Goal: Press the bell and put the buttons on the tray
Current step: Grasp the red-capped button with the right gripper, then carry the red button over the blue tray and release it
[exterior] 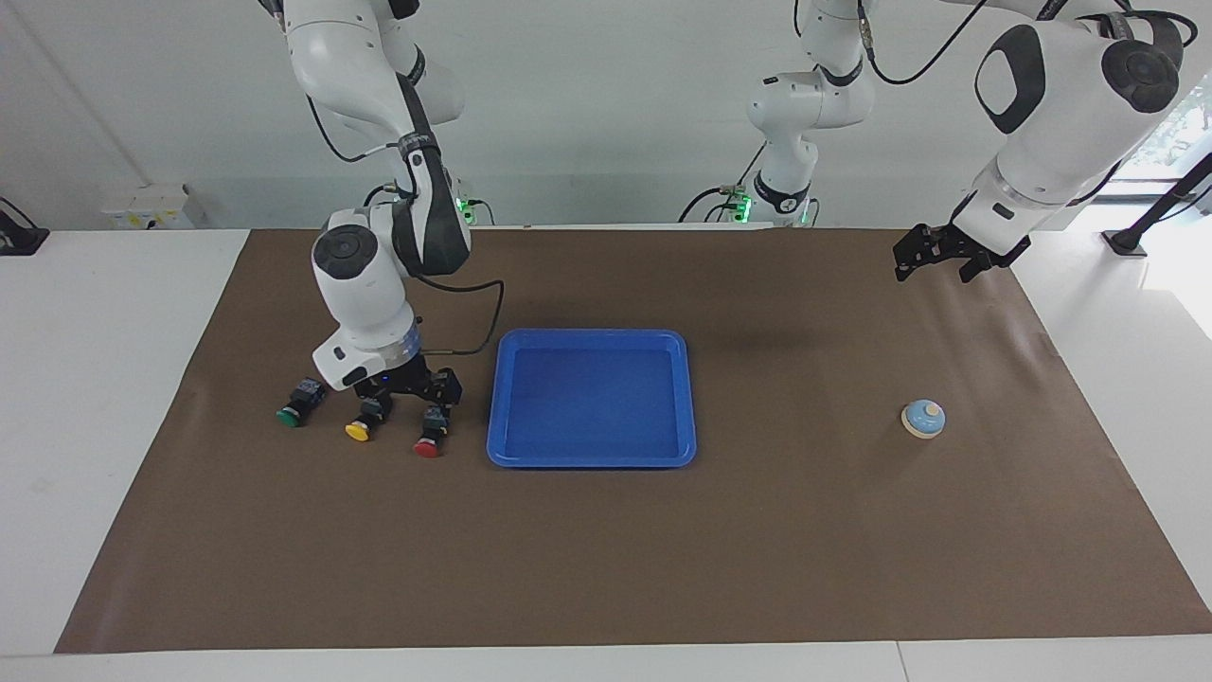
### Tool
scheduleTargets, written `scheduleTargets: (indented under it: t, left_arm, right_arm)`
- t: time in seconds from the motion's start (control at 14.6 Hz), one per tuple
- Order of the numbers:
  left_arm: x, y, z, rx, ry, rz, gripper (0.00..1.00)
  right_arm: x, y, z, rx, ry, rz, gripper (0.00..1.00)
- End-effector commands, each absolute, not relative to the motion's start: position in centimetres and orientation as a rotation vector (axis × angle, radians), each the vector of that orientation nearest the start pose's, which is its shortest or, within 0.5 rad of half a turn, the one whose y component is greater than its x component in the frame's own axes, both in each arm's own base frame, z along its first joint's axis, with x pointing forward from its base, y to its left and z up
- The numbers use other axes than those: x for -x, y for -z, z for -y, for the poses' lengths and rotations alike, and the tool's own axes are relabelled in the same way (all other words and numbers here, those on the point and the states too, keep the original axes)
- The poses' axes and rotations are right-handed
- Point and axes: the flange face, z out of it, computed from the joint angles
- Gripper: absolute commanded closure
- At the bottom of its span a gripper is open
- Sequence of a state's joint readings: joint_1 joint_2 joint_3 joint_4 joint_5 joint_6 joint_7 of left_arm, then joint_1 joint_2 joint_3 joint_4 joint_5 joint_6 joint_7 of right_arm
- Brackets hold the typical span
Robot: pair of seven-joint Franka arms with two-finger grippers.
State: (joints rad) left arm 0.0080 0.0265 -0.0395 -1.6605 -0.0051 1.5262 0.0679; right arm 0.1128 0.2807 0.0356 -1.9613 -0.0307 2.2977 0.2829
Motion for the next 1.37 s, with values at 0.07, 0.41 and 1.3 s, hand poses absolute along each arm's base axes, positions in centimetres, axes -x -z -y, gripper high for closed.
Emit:
scheduleTargets:
  t: [0.07,0.41,1.3]
  left_arm:
    - [-55.0,-56.5,1.5,3.127,-0.272,-0.156,0.00]
    - [-54.5,-57.9,1.7,3.131,-0.231,-0.156,0.00]
    - [-54.7,-56.1,1.9,3.131,-0.176,-0.173,0.00]
  right_arm:
    - [-61.1,-31.7,-9.1,3.121,0.112,-0.205,0.00]
    - [-61.2,-30.2,-9.6,3.119,0.121,-0.193,0.03]
    - [-61.5,-31.6,-10.6,3.132,0.054,-0.188,1.00]
